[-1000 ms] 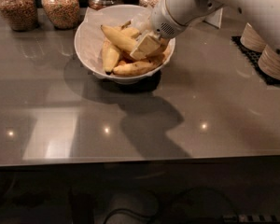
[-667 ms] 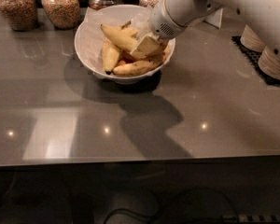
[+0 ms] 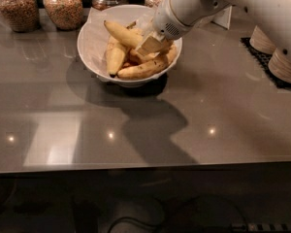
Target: Pick banana from white bowl
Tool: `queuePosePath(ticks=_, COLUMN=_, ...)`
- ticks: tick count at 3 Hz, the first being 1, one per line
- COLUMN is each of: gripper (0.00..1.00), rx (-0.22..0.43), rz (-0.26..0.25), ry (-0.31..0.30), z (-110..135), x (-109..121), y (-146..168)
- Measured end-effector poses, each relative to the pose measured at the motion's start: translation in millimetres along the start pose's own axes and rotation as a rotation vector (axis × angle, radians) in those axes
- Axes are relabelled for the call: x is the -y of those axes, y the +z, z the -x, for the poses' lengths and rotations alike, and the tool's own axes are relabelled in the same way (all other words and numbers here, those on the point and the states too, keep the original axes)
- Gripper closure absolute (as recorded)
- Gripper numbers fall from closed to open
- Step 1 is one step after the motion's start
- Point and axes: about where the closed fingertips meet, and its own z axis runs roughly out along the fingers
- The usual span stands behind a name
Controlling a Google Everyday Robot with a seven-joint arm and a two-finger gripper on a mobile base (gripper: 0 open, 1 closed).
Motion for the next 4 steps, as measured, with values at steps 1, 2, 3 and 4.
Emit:
queuePosePath(ticks=1, gripper=1.00, rx=0.004, rz=-0.004, ry=-0.028, z=10, x=-1, y=-9)
queuePosePath(ticks=2, gripper=1.00, rx=0.015, rz=-0.014, ry=-0.059, z=17, x=-4, y=-26)
queuePosePath(ticks=3, gripper=1.00, rx=0.056, rz=-0.002, ry=-0.086, z=16, x=-15, y=-50)
queuePosePath(ticks=4, gripper=1.00, rx=0.092, rz=0.018, ry=-0.093, z=10, x=-30, y=-79)
